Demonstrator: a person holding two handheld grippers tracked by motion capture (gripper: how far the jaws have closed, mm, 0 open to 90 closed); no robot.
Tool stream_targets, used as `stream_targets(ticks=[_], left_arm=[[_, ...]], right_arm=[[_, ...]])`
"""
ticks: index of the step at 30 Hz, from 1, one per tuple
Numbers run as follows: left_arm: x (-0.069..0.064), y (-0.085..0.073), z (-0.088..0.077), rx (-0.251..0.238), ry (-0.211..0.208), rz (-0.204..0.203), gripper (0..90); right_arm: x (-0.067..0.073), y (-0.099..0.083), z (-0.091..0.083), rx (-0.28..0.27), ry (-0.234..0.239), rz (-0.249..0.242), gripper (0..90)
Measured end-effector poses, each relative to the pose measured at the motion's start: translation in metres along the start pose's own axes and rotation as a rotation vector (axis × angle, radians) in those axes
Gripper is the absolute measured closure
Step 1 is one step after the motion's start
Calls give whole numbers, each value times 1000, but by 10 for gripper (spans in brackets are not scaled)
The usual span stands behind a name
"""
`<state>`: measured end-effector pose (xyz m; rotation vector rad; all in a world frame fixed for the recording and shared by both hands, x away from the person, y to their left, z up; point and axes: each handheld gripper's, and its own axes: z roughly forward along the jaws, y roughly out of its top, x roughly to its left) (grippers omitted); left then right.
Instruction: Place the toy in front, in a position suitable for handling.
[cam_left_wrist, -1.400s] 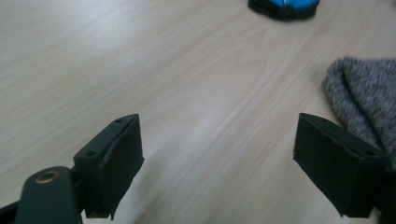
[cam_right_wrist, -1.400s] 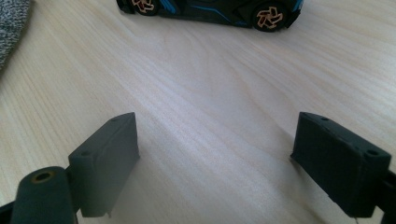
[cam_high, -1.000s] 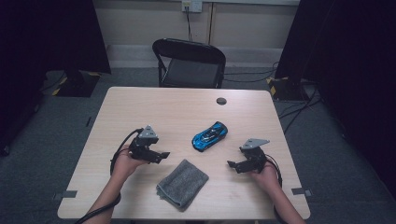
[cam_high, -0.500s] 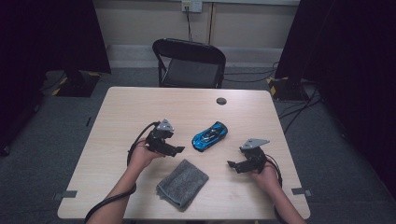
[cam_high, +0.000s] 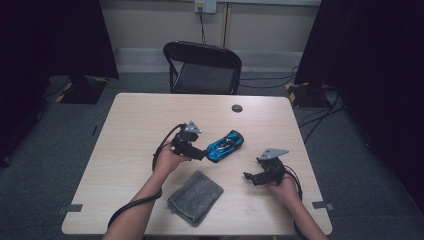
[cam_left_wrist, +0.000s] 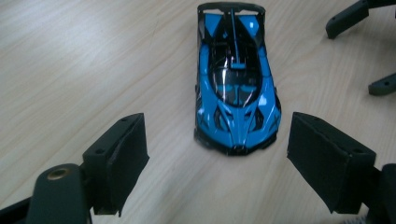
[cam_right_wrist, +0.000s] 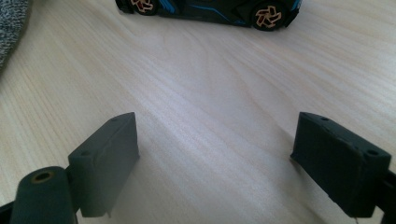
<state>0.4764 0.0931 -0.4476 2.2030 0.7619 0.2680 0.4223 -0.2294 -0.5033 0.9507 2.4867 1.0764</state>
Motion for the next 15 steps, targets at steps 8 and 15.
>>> stream_targets(ticks=[8,15], left_arm=[[-7,10,23,16,-14,-12,204],[-13,20,45,11,-32,-11,200]], right_arm=[[0,0,0,0,1,0,137],[0,0,0,0,1,0,137]])
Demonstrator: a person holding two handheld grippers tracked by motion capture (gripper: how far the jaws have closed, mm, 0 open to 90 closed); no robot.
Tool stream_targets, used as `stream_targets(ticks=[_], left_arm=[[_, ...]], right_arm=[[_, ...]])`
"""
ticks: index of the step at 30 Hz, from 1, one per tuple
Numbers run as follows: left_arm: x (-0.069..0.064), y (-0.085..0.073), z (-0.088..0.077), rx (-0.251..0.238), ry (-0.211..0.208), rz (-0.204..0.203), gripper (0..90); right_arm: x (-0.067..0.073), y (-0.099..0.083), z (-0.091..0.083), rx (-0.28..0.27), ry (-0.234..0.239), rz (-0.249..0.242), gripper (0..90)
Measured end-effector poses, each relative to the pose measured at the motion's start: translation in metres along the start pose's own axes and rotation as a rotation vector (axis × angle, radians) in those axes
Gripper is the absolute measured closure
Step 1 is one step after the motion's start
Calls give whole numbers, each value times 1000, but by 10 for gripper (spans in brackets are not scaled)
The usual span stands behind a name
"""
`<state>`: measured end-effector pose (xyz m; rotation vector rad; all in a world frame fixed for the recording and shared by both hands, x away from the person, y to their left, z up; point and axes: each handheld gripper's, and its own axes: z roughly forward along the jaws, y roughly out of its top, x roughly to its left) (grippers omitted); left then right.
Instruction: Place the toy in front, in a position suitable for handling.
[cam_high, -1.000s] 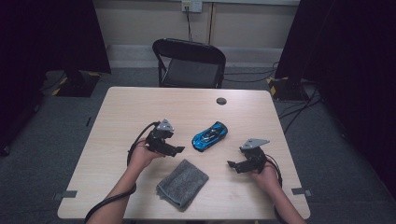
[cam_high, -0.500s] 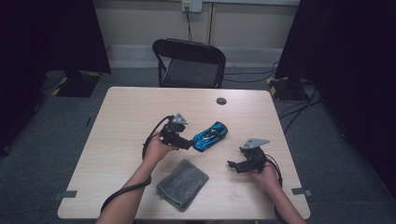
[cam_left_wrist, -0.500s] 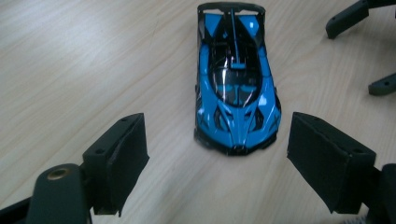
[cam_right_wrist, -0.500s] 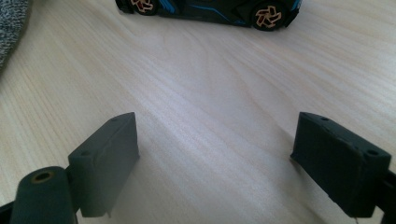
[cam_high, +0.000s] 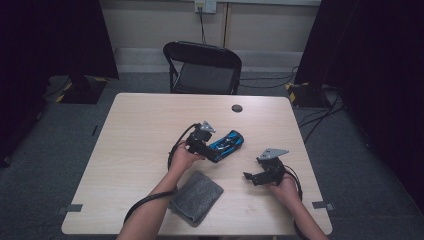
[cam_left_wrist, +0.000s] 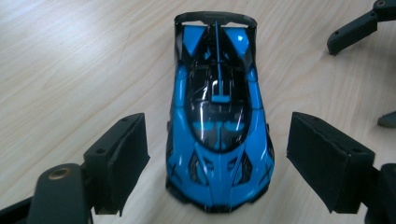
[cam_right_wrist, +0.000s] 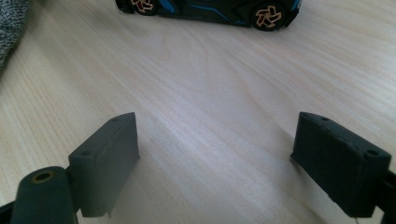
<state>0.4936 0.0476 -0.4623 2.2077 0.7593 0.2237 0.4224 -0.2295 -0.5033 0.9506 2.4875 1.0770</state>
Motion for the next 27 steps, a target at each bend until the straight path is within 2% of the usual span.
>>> stream_targets(ticks=[7,11,14,27], left_arm=[[-1,8,18,25,-7,8,198],[1,9,27,32,3,-2,202],[1,9,31,44,9,14,203],[2,12,43,60,8,18,187]], right_arm=[[0,0,0,0,0,0,137],[0,0,0,0,0,0,137],[0,0,0,0,0,0,137],[0,0,0,0,0,0,137]])
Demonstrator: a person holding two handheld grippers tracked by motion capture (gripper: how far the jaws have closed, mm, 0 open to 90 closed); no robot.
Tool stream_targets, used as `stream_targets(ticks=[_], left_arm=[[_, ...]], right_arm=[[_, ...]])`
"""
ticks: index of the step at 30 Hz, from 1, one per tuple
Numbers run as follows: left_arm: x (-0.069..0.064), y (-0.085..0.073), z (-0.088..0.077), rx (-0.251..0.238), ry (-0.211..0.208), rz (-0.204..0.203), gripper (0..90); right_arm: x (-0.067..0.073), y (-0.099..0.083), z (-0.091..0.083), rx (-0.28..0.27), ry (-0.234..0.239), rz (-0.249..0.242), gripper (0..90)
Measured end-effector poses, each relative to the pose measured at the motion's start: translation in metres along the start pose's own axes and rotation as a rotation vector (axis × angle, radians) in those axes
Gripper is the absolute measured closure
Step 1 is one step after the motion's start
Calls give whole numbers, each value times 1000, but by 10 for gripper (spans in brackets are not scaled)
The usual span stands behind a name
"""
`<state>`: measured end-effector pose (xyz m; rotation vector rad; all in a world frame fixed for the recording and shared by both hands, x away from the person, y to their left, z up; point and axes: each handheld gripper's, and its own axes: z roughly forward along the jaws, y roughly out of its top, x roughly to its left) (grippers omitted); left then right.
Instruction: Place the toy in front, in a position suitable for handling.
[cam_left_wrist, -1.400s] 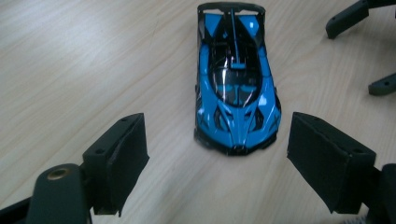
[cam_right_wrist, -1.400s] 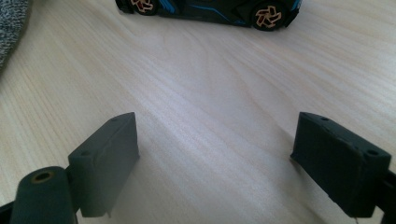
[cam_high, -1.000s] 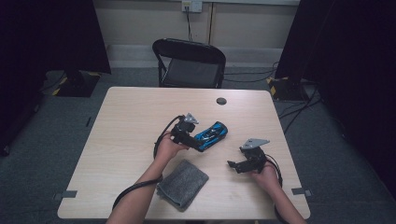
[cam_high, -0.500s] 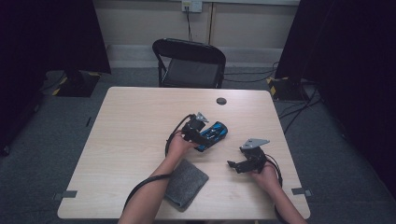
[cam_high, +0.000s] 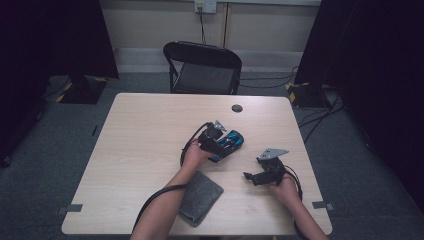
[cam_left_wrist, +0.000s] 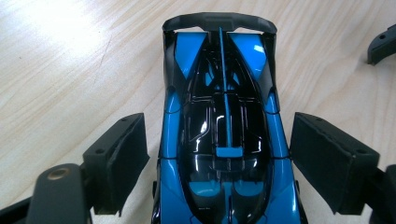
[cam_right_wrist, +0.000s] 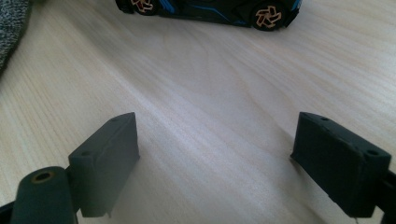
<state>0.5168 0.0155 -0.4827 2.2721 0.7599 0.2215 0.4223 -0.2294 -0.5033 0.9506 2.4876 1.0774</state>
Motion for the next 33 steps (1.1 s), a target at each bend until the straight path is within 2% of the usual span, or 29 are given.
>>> stream_targets(ticks=[13,18,28,32,33], left_arm=[[0,-1,9,21,6,-2,173],[-1,-1,12,24,16,10,170],[-1,0,17,30,7,7,167],[-3,1,18,45,21,39,157],[-3,1,19,44,21,35,151]], right_arm=[[0,0,0,0,-1,-1,137],[0,0,0,0,0,-1,137],[0,0,0,0,-1,-1,137],[0,0,0,0,-1,0,137],[0,0,0,0,-1,0,137]])
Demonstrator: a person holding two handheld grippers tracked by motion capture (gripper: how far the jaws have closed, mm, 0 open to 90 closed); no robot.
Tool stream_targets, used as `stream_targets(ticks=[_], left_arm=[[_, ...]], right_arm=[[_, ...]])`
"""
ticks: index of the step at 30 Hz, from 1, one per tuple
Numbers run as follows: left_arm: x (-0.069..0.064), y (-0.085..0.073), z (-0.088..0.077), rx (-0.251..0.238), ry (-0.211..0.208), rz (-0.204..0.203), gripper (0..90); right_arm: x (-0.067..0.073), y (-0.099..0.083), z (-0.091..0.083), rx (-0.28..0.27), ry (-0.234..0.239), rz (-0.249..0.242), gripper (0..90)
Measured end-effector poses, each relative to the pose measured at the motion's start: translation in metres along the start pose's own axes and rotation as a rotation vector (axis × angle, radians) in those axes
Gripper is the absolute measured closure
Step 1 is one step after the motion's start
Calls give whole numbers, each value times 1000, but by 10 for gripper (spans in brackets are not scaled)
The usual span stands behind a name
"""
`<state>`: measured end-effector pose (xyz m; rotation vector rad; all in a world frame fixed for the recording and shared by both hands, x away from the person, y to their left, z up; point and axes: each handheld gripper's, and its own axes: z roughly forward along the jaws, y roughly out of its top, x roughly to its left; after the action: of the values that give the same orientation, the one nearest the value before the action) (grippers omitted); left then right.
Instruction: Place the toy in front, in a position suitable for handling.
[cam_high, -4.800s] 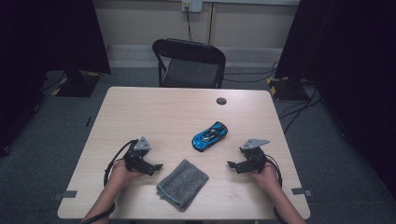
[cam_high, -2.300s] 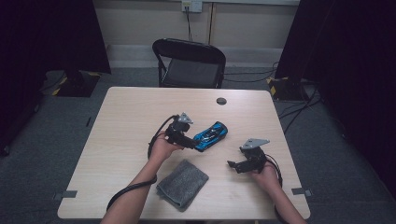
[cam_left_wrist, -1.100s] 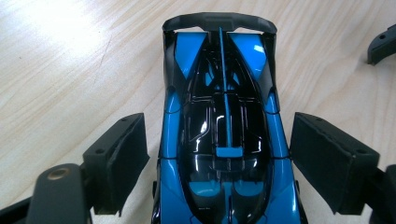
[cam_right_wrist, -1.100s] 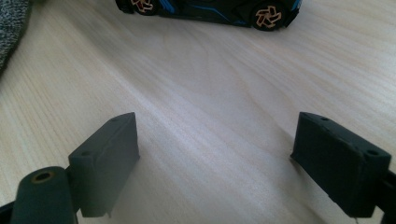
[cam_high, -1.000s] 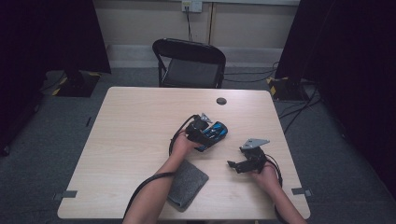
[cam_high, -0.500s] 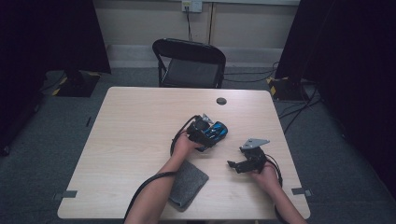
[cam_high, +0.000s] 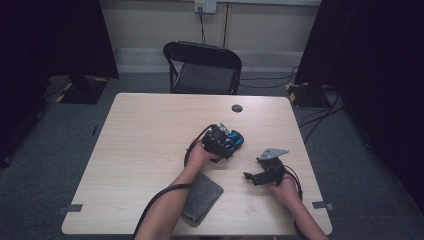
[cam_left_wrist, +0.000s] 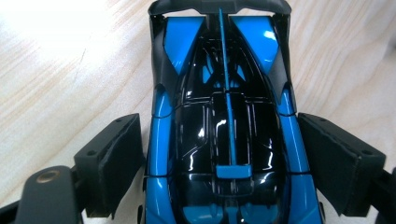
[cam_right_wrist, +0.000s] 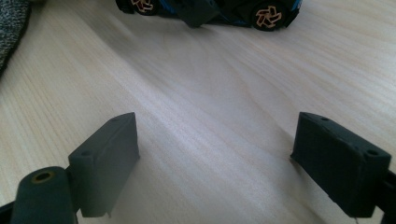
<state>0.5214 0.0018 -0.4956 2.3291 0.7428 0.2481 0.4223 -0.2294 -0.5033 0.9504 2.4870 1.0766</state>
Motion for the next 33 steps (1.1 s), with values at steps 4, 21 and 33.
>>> stream_targets(ticks=[4,21,33], left_arm=[[-1,1,1,0,2,-8,133],[-4,4,-2,21,17,-12,260],[-5,3,-7,22,39,-15,261]], right_arm=[[0,0,0,0,0,0,137],[0,0,0,0,0,0,137],[0,0,0,0,1,-1,137]])
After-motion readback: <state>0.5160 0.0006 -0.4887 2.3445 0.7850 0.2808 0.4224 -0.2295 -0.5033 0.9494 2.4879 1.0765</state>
